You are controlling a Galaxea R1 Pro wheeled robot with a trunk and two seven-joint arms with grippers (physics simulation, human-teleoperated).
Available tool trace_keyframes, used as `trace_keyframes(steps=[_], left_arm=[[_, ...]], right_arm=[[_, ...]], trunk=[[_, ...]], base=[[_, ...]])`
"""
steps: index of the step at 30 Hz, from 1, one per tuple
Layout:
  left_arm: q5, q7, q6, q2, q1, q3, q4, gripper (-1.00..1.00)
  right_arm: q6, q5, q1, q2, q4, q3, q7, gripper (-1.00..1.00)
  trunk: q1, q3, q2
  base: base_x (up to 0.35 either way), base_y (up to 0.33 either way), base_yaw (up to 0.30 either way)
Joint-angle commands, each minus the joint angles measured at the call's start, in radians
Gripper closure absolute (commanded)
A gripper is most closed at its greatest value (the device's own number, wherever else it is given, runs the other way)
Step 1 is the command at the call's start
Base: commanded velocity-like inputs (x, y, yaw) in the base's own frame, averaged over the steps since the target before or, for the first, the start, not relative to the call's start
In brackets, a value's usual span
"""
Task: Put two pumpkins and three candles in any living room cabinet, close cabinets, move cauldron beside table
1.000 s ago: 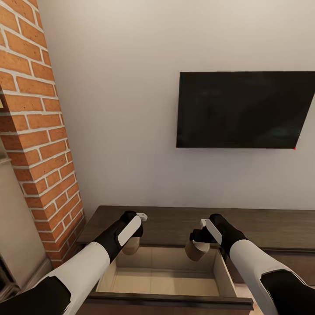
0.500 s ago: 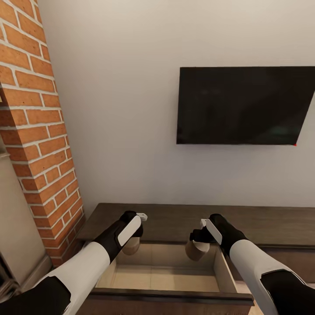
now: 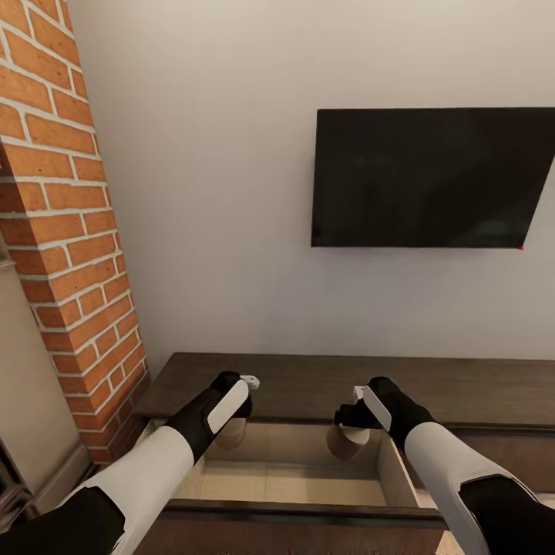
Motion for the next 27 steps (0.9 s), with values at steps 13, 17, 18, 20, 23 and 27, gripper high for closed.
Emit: trace_keyframes(steps=[13,17,18,20,23,27], left_arm=[[0.009,0.009,0.000,0.001,-0.001,-0.005,-0.001,1.00],[0.008,0.009,0.000,0.001,-0.001,-0.005,-0.001,1.00],[0.008,0.009,0.000,0.001,-0.001,-0.005,0.000,1.00],[0.008,0.009,0.000,0.001,-0.001,-0.005,0.000,1.00],[0.008,0.009,0.001,0.001,-0.001,-0.005,0.000,1.00],[0.007,0.009,0.001,0.001,-0.001,-0.005,0.000,1.00]], right_arm=[[0.004,-0.011,-0.001,-0.001,-0.002,0.008,-0.007,1.00],[0.004,-0.011,-0.001,-0.001,-0.002,0.008,-0.007,1.00],[0.004,-0.011,-0.001,-0.001,-0.002,0.008,-0.007,1.00],[0.004,-0.011,-0.001,-0.001,-0.002,0.008,-0.007,1.00],[0.004,-0.011,-0.001,-0.001,-0.002,0.008,-0.007,1.00],[0.004,-0.011,-0.001,-0.001,-0.002,0.008,-0.007,1.00]], trunk=[[0.050,-0.042,-0.092],[0.065,-0.054,-0.120],[0.069,-0.058,-0.127],[0.077,-0.064,-0.141],[0.088,-0.073,-0.162],[0.103,-0.086,-0.190]], base=[[0.000,0.000,0.000],[0.000,0.000,0.000],[0.000,0.000,0.000],[0.000,0.000,0.000],[0.000,0.000,0.000],[0.000,0.000,0.000]])
